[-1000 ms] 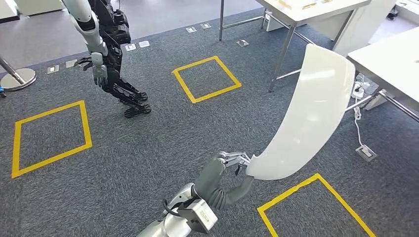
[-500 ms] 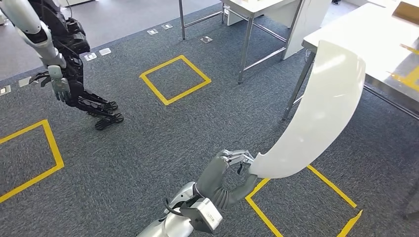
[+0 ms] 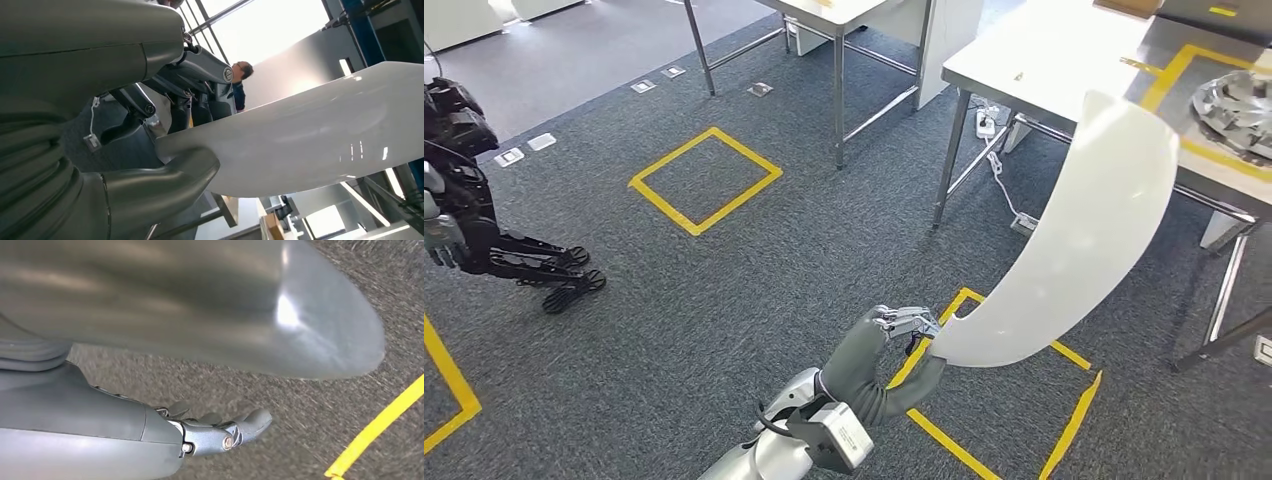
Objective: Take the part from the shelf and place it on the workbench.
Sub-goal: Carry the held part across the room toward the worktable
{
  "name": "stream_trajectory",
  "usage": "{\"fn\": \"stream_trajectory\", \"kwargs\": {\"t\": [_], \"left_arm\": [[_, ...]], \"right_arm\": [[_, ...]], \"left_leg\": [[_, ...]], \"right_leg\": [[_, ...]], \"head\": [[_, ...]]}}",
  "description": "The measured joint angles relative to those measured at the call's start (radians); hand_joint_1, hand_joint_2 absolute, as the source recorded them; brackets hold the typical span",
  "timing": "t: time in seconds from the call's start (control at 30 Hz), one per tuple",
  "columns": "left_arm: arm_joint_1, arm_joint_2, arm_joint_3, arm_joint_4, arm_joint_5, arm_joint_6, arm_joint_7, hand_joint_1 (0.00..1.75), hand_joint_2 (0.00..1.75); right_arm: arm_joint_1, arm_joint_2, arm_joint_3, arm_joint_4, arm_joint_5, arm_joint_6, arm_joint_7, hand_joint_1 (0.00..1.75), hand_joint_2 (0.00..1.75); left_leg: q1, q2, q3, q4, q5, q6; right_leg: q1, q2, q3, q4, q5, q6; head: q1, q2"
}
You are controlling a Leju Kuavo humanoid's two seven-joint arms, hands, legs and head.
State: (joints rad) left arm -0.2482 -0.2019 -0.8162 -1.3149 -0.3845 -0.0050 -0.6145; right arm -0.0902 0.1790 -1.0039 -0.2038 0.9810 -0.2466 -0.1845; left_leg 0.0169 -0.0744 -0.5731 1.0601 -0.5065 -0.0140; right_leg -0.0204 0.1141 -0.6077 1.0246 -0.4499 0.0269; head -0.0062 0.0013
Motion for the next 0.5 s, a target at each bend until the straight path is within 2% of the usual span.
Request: {"fn": "stream_trajectory", "kwargs": {"t": [0.03, 0.07, 0.1, 0.13, 0.17, 0.23, 0.27, 0.3, 0.33, 0.37, 0.4, 0.47, 0.5], "left_arm": [[-0.001, -0.001, 0.000, 0.001, 0.000, -0.003, -0.001, 1.75, 1.75], [-0.002, -0.004, 0.000, 0.001, 0.000, -0.005, -0.002, 1.75, 1.75], [-0.002, -0.007, 0.000, 0.001, 0.000, -0.006, -0.003, 1.75, 1.75], [-0.004, -0.010, 0.000, 0.002, 0.000, -0.007, -0.005, 1.75, 1.75], [-0.005, -0.012, 0.000, 0.002, 0.000, -0.008, -0.007, 1.75, 1.75], [-0.006, -0.015, 0.000, 0.004, 0.001, -0.011, -0.012, 1.75, 1.75], [-0.006, -0.015, 0.000, 0.006, 0.002, -0.012, -0.014, 1.75, 1.75], [-0.005, -0.015, 0.000, 0.008, 0.002, -0.013, -0.015, 1.75, 1.75], [-0.005, -0.015, 0.000, 0.010, 0.003, -0.013, -0.016, 1.75, 1.75], [-0.005, -0.015, 0.000, 0.010, 0.004, -0.013, -0.017, 1.75, 1.75], [-0.005, -0.016, 0.000, 0.010, 0.005, -0.014, -0.018, 1.75, 1.75], [-0.006, -0.017, 0.000, 0.009, 0.006, -0.015, -0.020, 1.75, 1.75], [-0.007, -0.017, 0.000, 0.009, 0.008, -0.015, -0.020, 1.75, 1.75]], "right_arm": [[0.001, 0.001, 0.000, 0.000, -0.003, 0.000, -0.003, 0.00, 0.00], [0.002, 0.001, -0.001, 0.000, -0.007, 0.000, -0.007, 0.00, 0.00], [0.005, 0.002, -0.003, 0.000, -0.011, 0.000, -0.011, 0.00, 0.00], [0.007, 0.003, -0.006, 0.000, -0.014, 0.000, -0.014, 0.00, 0.00], [0.007, 0.004, -0.009, 0.000, -0.016, 0.000, -0.015, 0.00, 0.00], [0.004, 0.005, -0.015, 0.000, -0.018, 0.000, -0.015, 0.00, 0.00], [0.003, 0.005, -0.016, 0.000, -0.018, 0.000, -0.015, 0.00, 0.00], [0.003, 0.005, -0.017, 0.000, -0.019, 0.000, -0.014, 0.00, 0.00], [0.004, 0.006, -0.018, 0.000, -0.019, -0.001, -0.013, 0.00, 0.00], [0.006, 0.006, -0.018, 0.000, -0.019, -0.001, -0.012, 0.00, 0.00], [0.006, 0.006, -0.019, 0.000, -0.019, -0.002, -0.012, 0.00, 0.00], [0.004, 0.006, -0.019, 0.000, -0.018, -0.003, -0.012, 0.00, 0.00], [0.002, 0.006, -0.019, 0.000, -0.017, -0.004, -0.012, 0.00, 0.00]], "left_leg": [[-0.002, -0.008, 0.003, -0.010, -0.002, 0.007], [-0.004, 0.001, 0.003, -0.012, -0.001, 0.015], [-0.005, 0.014, 0.004, -0.015, 0.001, 0.023], [-0.005, 0.026, 0.005, -0.018, 0.004, 0.031], [-0.004, 0.040, 0.006, -0.021, 0.006, 0.037], [-0.008, 0.070, 0.007, -0.023, 0.006, 0.045], [-0.011, 0.086, 0.006, -0.023, 0.005, 0.048], [-0.014, 0.102, 0.007, -0.023, 0.004, 0.050], [-0.017, 0.117, 0.007, -0.023, 0.002, 0.051], [-0.019, 0.130, 0.008, -0.023, 0.001, 0.052], [-0.020, 0.142, 0.010, -0.023, 0.000, 0.052], [-0.025, 0.162, 0.014, -0.023, -0.005, 0.047], [-0.027, 0.171, 0.016, -0.023, -0.006, 0.043]], "right_leg": [[-0.002, 0.011, -0.005, 0.001, 0.002, 0.009], [-0.005, 0.022, -0.010, -0.001, 0.005, 0.017], [-0.008, 0.022, -0.012, -0.001, 0.006, 0.022], [-0.007, 0.007, -0.019, 0.009, -0.001, 0.027], [-0.004, -0.020, -0.033, 0.037, -0.018, 0.029], [0.002, -0.081, -0.089, 0.154, -0.078, 0.031], [0.002, -0.096, -0.120, 0.221, -0.106, 0.031], [0.003, -0.103, -0.141, 0.267, -0.119, 0.030], [0.003, -0.107, -0.144, 0.277, -0.115, 0.028], [0.004, -0.111, -0.125, 0.246, -0.094, 0.025], [0.007, -0.123, -0.088, 0.183, -0.063, 0.020], [0.018, -0.167, -0.015, 0.052, -0.021, 0.005], [0.023, -0.183, 0.005, 0.015, -0.013, -0.002]], "head": [[0.000, 0.000], [0.000, 0.000], [0.000, 0.000], [0.002, 0.000], [0.004, 0.000], [0.009, 0.000], [0.010, 0.000], [0.010, 0.000], [0.010, 0.000], [0.010, 0.000], [0.010, 0.000], [0.010, 0.000], [0.010, 0.000]]}}
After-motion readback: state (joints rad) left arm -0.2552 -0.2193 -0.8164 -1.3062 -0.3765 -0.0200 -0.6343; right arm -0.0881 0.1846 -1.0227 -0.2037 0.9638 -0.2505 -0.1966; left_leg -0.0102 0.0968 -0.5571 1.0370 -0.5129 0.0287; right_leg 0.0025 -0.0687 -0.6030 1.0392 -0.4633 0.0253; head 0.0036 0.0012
